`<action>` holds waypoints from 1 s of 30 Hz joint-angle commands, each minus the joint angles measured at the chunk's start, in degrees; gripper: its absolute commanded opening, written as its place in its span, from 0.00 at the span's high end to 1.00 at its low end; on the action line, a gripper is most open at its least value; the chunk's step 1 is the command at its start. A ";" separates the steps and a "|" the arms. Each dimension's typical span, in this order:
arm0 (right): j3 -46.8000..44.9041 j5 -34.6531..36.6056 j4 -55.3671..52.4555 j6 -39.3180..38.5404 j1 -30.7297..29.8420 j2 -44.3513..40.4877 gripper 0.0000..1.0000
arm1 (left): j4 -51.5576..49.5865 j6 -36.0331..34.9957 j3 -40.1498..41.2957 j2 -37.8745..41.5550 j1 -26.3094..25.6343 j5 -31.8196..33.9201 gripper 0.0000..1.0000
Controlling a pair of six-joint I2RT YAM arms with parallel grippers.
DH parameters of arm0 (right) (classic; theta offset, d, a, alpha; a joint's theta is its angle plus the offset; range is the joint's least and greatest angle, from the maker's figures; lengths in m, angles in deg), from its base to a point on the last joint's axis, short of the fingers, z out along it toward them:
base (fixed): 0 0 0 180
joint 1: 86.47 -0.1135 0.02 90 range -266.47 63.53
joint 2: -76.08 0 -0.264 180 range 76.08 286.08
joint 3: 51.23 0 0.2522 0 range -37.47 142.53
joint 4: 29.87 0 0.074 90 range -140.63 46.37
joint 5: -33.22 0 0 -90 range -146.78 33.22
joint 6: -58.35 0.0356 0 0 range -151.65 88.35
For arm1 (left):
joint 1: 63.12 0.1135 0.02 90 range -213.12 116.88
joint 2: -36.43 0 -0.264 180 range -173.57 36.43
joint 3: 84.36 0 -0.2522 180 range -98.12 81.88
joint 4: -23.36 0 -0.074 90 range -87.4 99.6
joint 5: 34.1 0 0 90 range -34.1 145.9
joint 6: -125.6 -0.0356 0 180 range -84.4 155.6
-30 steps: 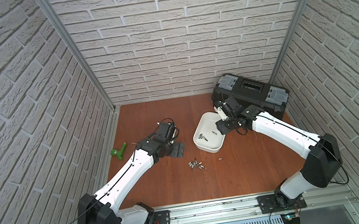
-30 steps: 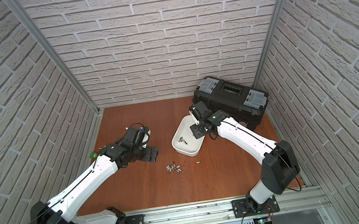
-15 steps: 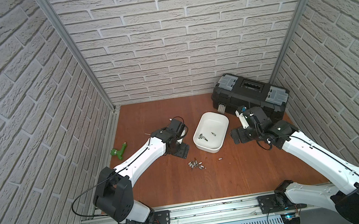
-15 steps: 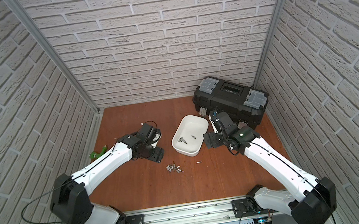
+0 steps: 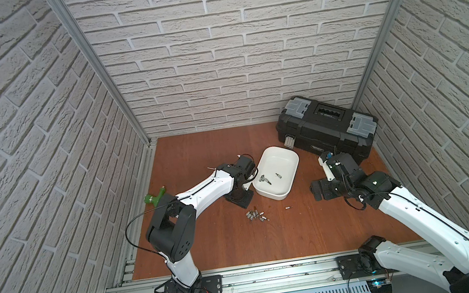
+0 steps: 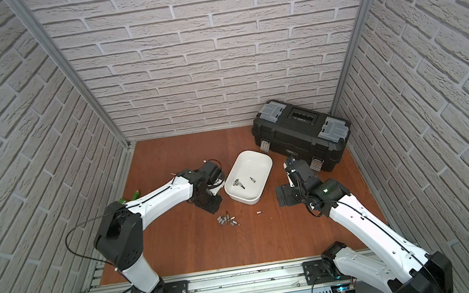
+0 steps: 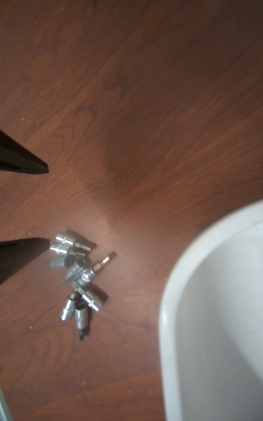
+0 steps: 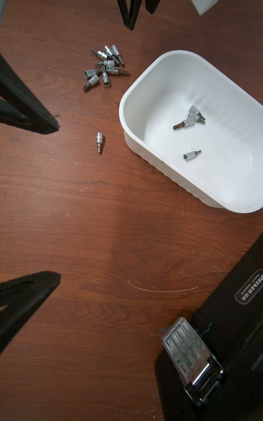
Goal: Put the bit on the desktop into the storage box
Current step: Pick up the screwdriver bit from the center of the board.
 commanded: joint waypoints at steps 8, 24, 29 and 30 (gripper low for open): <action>-0.32 1.43 0.69 0.25 0.61 0.32 0.01 | -2.12 -0.84 -1.27 -3.14 -0.85 -5.44 0.62; -0.88 1.86 1.17 0.07 0.76 0.94 0.01 | -1.54 -0.66 -1.10 -5.97 -1.45 -9.16 0.69; -1.06 1.68 1.29 0.14 0.77 0.94 0.01 | -1.55 -0.66 -0.82 -6.54 -1.57 -8.77 0.72; -1.10 1.68 1.34 0.24 0.79 0.92 0.01 | -1.59 -0.66 -0.82 -6.59 -1.59 -8.73 0.73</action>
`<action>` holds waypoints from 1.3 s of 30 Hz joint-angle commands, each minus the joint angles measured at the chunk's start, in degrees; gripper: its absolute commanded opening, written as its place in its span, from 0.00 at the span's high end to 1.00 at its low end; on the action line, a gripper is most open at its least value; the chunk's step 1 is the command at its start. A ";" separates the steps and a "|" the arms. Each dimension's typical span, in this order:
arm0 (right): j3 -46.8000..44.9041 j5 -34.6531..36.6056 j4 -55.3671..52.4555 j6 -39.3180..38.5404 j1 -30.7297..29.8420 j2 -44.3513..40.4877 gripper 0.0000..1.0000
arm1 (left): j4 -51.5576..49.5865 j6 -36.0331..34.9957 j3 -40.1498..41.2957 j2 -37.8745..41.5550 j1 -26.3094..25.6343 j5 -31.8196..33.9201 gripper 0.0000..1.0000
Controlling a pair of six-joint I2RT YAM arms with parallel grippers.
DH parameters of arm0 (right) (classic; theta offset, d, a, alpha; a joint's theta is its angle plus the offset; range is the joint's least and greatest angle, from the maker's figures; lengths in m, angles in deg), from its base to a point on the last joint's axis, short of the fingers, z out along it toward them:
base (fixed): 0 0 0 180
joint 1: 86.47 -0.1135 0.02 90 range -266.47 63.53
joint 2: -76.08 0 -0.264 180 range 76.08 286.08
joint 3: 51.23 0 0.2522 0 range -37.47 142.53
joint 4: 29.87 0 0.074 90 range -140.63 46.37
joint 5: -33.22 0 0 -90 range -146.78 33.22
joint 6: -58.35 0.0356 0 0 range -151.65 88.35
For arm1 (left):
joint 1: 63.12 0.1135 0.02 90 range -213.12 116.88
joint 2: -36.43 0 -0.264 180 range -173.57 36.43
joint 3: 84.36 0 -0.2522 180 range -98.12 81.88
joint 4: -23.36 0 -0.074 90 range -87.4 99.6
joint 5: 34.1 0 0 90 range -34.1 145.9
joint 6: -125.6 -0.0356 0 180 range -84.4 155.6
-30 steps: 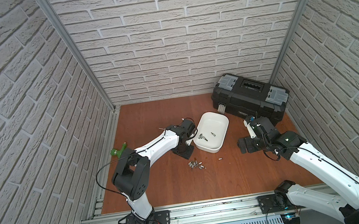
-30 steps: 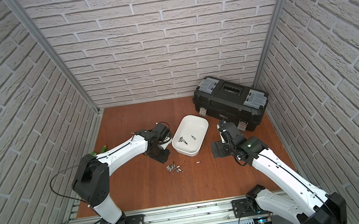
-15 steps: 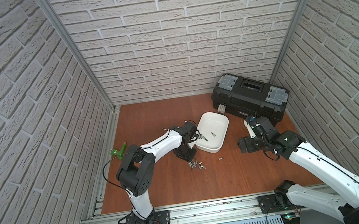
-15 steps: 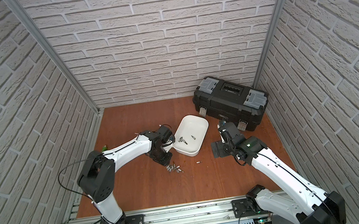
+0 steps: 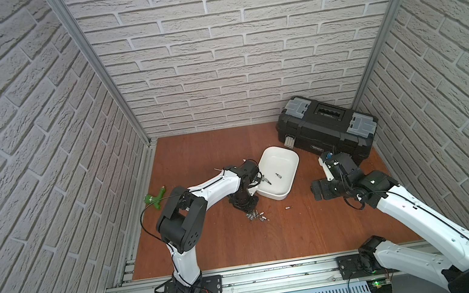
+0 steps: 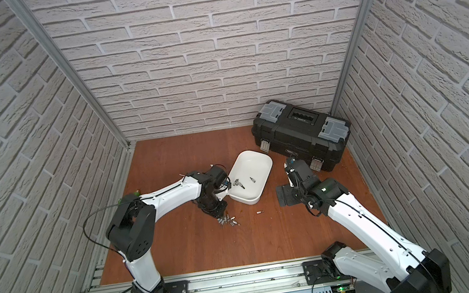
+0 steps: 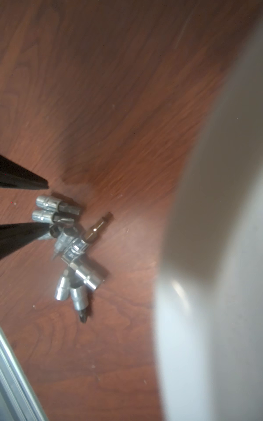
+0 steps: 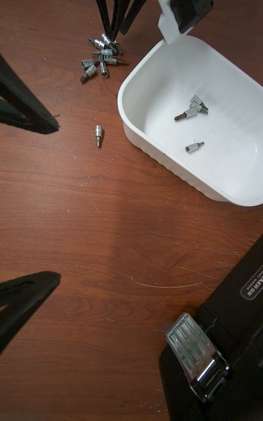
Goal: Put the bit on the desktop into the storage box
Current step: Pick up the screwdriver bit from the center of the board.
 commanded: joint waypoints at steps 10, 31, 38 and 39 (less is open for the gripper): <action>-1.02 1.05 1.21 0.20 0.50 -0.52 0.01 | -1.17 0.34 0.17 -0.82 -0.52 1.19 0.74; -1.57 0.54 1.67 0.54 0.64 -0.49 0.01 | 6.68 1.40 7.44 12.94 -1.33 2.74 0.74; -1.73 0.19 1.79 0.70 0.64 -0.26 0.01 | 7.27 2.17 10.56 12.93 -1.99 1.55 0.76; -1.74 0.02 1.91 0.78 0.63 -0.26 0.01 | 7.49 2.19 10.80 12.72 -1.94 1.82 0.76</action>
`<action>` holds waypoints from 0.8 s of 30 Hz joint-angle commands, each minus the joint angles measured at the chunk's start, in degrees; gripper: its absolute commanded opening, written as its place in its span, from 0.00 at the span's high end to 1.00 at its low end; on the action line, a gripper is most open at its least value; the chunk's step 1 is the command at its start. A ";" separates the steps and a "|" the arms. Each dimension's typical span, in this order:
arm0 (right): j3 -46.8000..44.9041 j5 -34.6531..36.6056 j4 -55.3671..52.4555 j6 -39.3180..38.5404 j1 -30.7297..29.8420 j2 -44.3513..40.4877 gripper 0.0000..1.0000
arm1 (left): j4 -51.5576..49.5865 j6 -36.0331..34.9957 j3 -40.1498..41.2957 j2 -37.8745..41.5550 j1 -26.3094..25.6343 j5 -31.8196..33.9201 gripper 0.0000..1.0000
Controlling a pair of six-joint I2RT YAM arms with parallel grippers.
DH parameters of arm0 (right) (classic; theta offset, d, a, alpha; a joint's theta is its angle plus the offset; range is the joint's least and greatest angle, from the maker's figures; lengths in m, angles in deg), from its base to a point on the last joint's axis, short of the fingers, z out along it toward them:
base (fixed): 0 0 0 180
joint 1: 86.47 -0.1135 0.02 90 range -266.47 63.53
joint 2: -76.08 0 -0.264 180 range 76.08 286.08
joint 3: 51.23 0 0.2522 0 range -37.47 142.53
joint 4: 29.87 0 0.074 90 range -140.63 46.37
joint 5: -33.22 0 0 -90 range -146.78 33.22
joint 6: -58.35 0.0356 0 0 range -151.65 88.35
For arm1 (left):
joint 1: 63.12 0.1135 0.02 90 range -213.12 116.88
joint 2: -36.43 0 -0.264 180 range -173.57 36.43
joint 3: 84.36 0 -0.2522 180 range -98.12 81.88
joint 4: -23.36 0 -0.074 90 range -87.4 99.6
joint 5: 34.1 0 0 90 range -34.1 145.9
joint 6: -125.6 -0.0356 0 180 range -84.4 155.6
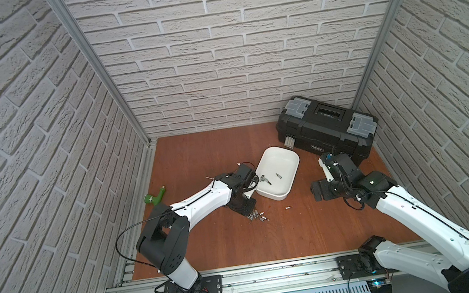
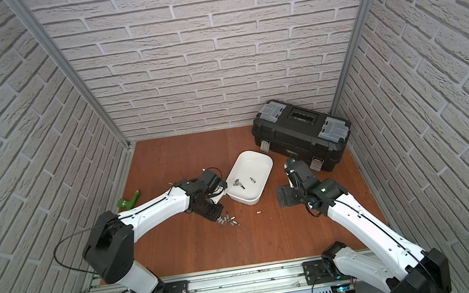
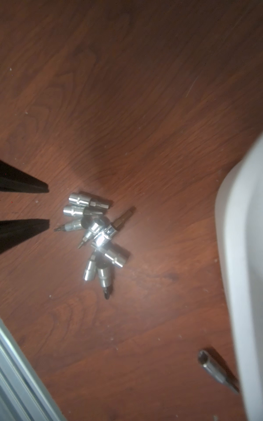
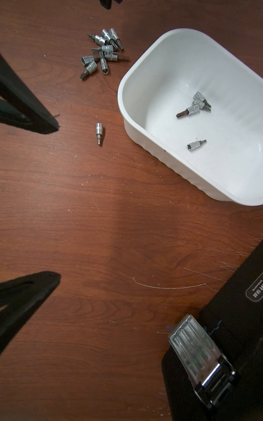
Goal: Put the bit on the desktop into the storage box
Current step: Pick up the screwdriver bit from the center of the board.
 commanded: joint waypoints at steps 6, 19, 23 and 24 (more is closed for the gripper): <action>-1.00 0.01 1.14 0.86 0.53 -0.62 0.01 | 3.82 0.48 2.39 -0.15 -0.39 0.25 0.78; -0.87 0.25 0.68 0.97 0.53 -1.20 0.01 | 9.59 -0.25 5.50 -0.83 -0.41 1.49 0.84; -0.72 0.17 0.61 0.97 0.55 -1.12 0.01 | 10.81 -0.56 6.05 -1.17 -0.43 2.26 0.81; -0.66 0.17 0.61 1.02 0.53 -1.09 0.01 | 11.06 -0.61 6.13 -1.34 -0.41 2.41 0.80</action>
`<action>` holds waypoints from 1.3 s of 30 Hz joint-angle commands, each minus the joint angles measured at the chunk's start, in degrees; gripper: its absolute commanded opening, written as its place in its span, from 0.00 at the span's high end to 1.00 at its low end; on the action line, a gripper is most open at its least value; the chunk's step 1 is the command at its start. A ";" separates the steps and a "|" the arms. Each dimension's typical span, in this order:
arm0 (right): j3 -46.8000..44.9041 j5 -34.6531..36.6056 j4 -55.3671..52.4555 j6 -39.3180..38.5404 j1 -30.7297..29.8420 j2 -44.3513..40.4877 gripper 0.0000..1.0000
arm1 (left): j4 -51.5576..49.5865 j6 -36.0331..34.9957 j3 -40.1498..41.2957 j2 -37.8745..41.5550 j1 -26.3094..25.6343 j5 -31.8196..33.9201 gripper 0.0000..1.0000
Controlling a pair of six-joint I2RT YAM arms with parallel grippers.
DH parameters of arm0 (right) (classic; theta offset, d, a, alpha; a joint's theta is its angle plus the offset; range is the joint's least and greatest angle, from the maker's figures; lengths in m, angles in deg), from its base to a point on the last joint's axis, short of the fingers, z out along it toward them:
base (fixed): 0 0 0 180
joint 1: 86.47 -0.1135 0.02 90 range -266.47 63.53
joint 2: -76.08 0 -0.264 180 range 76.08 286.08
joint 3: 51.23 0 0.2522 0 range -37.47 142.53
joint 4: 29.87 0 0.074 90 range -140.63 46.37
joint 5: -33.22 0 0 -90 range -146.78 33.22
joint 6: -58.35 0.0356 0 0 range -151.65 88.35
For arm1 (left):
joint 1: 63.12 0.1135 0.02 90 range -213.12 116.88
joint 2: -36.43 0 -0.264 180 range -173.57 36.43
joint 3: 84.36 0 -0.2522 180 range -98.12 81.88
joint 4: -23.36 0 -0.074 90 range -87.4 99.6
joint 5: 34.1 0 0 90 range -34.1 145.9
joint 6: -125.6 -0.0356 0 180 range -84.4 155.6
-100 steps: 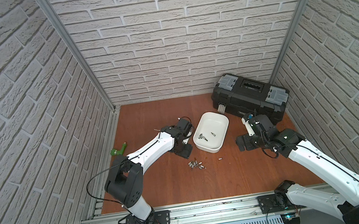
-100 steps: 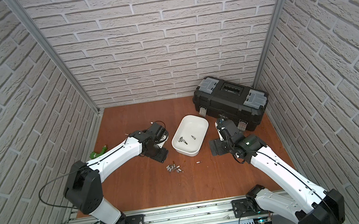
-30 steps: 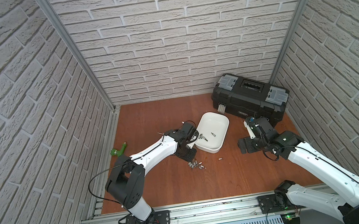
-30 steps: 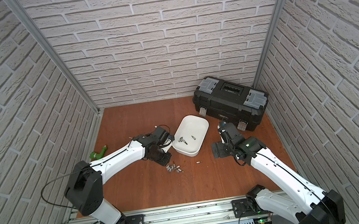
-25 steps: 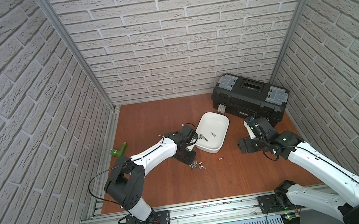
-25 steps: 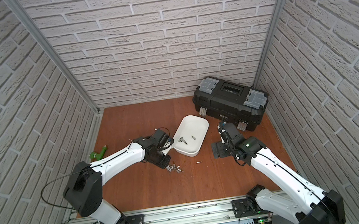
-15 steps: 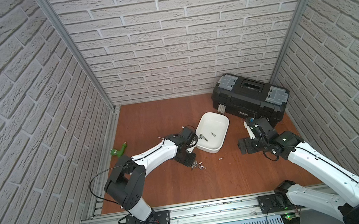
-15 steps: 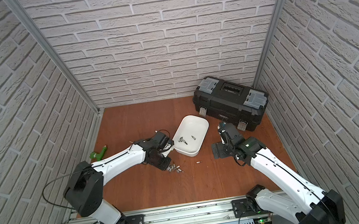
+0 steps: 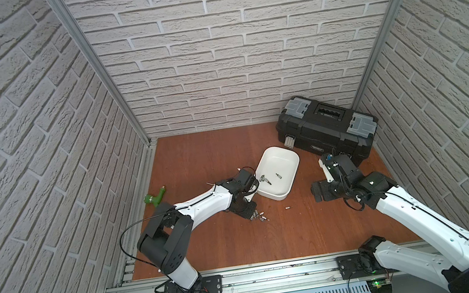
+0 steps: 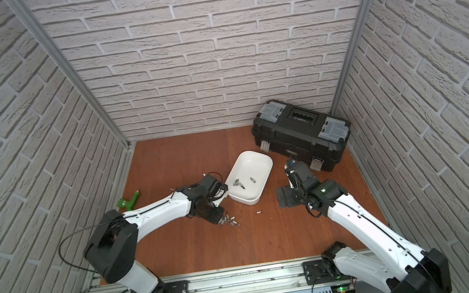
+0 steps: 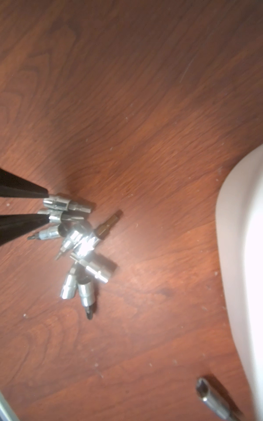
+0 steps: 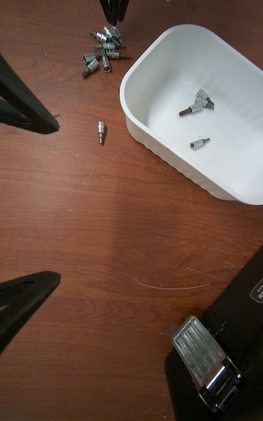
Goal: Put the bit on the desktop into the storage box
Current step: Pick up the screwdriver bit from the center of the board.
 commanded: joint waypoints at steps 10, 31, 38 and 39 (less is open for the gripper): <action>0.27 0.09 0.73 0.45 0.53 -0.57 0.01 | 2.60 -0.39 1.96 -1.36 -0.33 1.22 0.79; 0.38 -0.02 0.91 0.36 0.53 -0.05 0.01 | 3.83 0.71 3.33 -2.64 -1.20 4.00 0.73; 0.22 0.12 0.78 0.40 0.53 -0.04 0.01 | 4.64 0.79 3.37 -2.32 -1.16 3.69 0.72; 0.14 0.10 0.78 0.43 0.59 -0.04 0.01 | 4.85 0.83 3.38 -2.57 -1.20 3.44 0.72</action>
